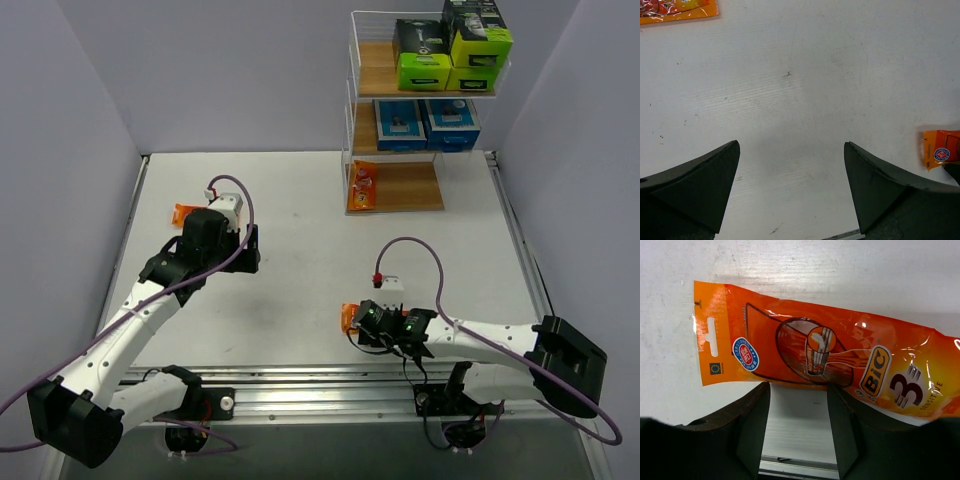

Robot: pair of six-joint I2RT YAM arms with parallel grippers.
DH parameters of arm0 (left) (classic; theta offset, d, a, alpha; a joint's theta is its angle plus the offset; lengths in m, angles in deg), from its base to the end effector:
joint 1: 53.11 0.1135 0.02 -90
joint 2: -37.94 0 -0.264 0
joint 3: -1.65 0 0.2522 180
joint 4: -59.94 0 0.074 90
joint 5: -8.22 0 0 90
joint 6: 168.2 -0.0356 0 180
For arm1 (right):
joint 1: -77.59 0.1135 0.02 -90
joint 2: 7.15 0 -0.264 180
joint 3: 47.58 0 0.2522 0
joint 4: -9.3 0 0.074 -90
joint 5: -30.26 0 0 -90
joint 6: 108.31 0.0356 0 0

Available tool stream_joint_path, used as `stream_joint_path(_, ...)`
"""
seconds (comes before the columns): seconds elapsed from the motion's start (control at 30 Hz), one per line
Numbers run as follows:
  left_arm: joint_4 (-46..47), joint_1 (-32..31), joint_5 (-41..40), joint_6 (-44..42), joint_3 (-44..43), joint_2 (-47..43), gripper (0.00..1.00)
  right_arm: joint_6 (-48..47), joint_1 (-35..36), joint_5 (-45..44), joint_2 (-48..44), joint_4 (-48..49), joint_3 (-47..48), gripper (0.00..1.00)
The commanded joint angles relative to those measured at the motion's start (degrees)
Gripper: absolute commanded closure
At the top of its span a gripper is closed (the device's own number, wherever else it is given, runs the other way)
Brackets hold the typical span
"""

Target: Place and organize the shaving razors onto the shelf

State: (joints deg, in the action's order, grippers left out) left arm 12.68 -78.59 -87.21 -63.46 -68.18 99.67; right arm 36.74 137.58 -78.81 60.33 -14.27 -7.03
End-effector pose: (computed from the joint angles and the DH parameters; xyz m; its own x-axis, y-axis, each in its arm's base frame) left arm 0.2086 -0.0957 0.3124 -0.6434 0.0260 -0.7651 0.2051 0.9688 -0.1395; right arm 0.1162 0.1779 0.1601 -0.8067 0.1522 -0.5710 -0.0930 0.9216 0.3769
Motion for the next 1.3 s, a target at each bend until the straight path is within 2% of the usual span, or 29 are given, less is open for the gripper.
stream_joint_path(0.0, 0.4, -0.3, 0.9, -0.6, -2.5, -0.1, 0.06, 0.0, -1.2, -3.6, 2.6, 3.2, 1.7, 0.55)
stream_joint_path(0.23, 0.4, -0.3, 1.6, -0.6, -2.5, -0.4, 0.06, -9.5, -12.9, 0.1, 11.5, 12.9, 5.6, 0.53)
stream_joint_path(0.4, 0.4, -0.3, 1.8, -0.6, -2.5, -0.5, 0.06, -16.4, -21.6, 5.3, 20.3, 19.3, 15.5, 0.5)
stream_joint_path(0.53, 0.4, -0.4, 1.6, -0.7, -2.5, -0.6, 0.06, -19.4, -22.7, 9.0, 24.7, 21.3, 24.9, 0.46)
stream_joint_path(0.63, 0.3, -0.5, 1.3, -0.7, -2.5, -0.7, 0.06, -19.8, -24.8, 12.8, 24.1, 22.7, 27.8, 0.46)
stream_joint_path(0.7, 0.2, -0.5, 1.2, -0.7, -2.5, -0.7, 0.06, -19.9, -26.2, 15.2, 21.1, 23.2, 27.3, 0.46)
stream_joint_path(0.9, 0.6, -0.7, 2.0, -0.6, -2.5, -0.8, 0.06, -21.9, -30.3, 14.4, 10.6, 19.5, 20.5, 0.46)
stream_joint_path(1.07, 0.6, -0.8, 2.4, -0.5, -2.5, -0.7, 0.06, -20.0, -30.8, 12.0, 5.8, 16.0, 13.7, 0.53)
stream_joint_path(1.23, 0.6, -1.0, 2.1, -0.4, -2.4, -0.5, 0.06, -17.8, -30.9, 11.3, 4.3, 17.6, 7.4, 0.52)
stream_joint_path(1.27, 0.6, -1.1, 2.0, -0.4, -2.4, -0.4, 0.06, -17.3, -30.9, 10.4, 4.3, 17.8, 6.5, 0.49)
